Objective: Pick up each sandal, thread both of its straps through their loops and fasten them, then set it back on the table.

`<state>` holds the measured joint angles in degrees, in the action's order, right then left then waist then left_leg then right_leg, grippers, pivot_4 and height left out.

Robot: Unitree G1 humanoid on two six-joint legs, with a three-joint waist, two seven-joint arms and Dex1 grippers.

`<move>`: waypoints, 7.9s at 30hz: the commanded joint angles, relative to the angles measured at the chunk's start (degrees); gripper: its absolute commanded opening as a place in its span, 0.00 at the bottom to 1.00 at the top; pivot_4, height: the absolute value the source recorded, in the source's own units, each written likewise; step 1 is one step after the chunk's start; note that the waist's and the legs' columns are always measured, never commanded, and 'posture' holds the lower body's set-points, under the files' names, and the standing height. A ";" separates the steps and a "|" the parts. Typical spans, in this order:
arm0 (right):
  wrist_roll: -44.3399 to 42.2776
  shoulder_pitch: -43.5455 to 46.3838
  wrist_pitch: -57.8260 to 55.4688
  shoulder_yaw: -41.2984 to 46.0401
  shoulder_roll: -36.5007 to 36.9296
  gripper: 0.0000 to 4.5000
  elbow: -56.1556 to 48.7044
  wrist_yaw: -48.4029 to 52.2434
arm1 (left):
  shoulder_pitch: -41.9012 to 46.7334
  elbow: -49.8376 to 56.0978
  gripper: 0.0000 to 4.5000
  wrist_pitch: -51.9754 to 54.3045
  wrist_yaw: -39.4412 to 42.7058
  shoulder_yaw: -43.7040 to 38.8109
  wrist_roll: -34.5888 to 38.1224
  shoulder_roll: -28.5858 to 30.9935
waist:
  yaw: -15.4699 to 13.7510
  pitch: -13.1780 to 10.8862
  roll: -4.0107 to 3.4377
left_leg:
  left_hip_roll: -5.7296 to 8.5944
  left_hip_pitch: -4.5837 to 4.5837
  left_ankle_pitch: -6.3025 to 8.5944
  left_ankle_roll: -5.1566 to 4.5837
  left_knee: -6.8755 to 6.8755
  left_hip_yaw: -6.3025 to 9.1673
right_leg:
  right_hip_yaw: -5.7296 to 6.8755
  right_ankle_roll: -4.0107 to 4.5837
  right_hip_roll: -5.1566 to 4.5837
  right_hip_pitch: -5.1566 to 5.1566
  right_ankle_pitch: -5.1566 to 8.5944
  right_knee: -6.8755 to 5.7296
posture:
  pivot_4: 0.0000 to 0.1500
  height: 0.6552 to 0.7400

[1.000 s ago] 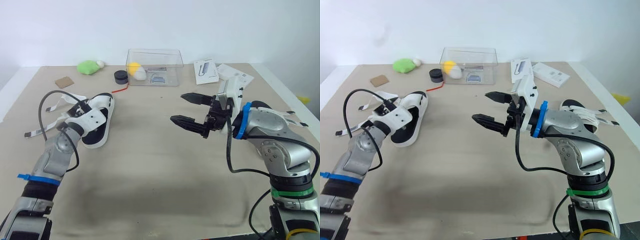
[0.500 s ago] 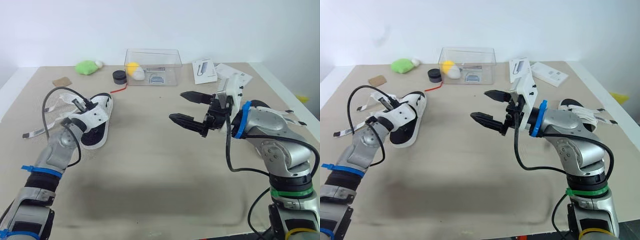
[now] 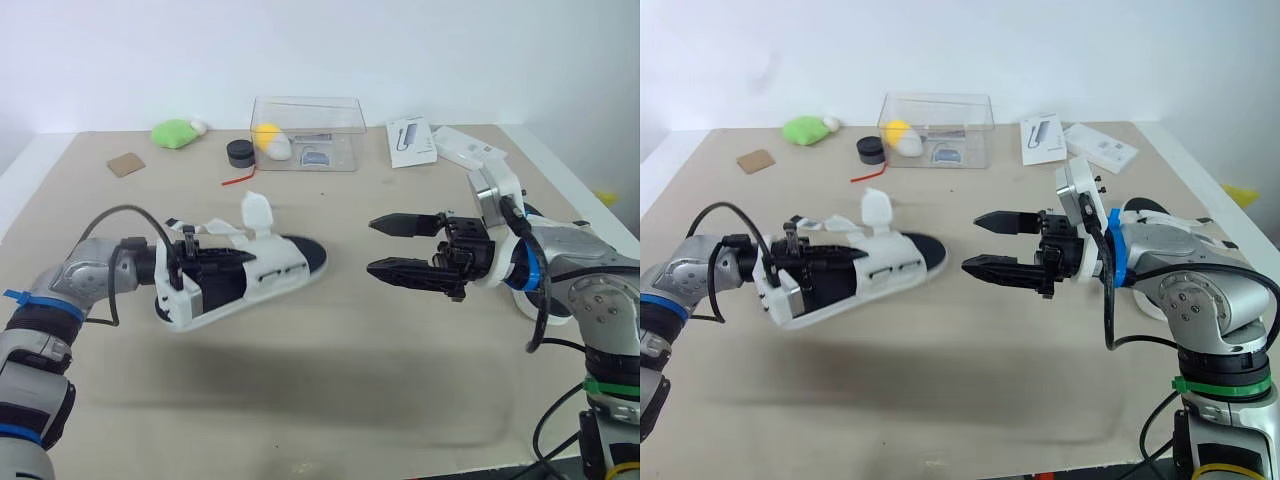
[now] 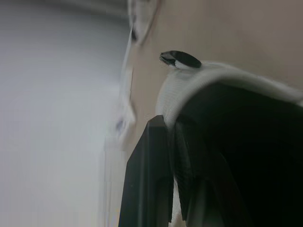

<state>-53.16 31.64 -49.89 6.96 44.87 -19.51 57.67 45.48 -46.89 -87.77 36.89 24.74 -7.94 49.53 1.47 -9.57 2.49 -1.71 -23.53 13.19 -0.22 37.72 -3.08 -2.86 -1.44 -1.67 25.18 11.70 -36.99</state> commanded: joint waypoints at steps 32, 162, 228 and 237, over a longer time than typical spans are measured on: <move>2.77 -3.13 2.98 -3.40 -0.49 1.00 -4.63 -1.16 | 4.49 -4.81 0.85 2.35 -45.62 -2.63 -49.70 2.10 | -0.18 0.00 0.00 | -0.19 -0.24 -0.15 -0.15 0.74 -0.22 | -0.05 -0.23 0.22 -0.01 -0.40 -0.09 | 1.00 1.00; 47.35 -2.82 8.82 -31.14 -29.40 0.02 10.58 -20.34 | 9.17 2.85 1.00 157.94 -46.20 -57.63 72.41 -19.36 | 1.16 0.34 0.62 | -1.02 0.41 -1.02 0.83 -0.24 -0.47 | -0.17 0.54 1.33 0.10 -0.69 -0.10 | 1.00 1.00; 49.08 -1.20 12.19 -33.33 -27.77 0.00 11.23 -17.75 | -15.31 15.72 0.01 -4.73 -26.11 -31.78 -35.58 -5.57 | 1.12 0.31 0.67 | -1.39 0.50 -1.17 1.13 -1.26 -0.87 | 0.34 0.79 0.92 0.32 -0.32 0.10 | 1.00 1.00; 49.12 -1.03 12.10 -33.63 -28.48 0.00 11.70 -17.62 | -17.22 10.44 0.63 -3.95 -28.73 -24.60 -31.51 -0.29 | 1.19 0.32 0.67 | -1.53 0.53 -1.16 1.13 -1.26 -1.00 | 0.38 0.84 0.93 0.32 -0.31 0.08 | 1.00 1.00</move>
<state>-4.63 30.80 -36.93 -25.72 16.32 -8.80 39.87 29.03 -35.83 -92.02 8.80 -0.33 -41.17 48.02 2.66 -9.25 3.16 -3.44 -22.95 12.03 0.92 36.46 -4.40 -2.49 -0.58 -0.72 25.50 11.37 -36.92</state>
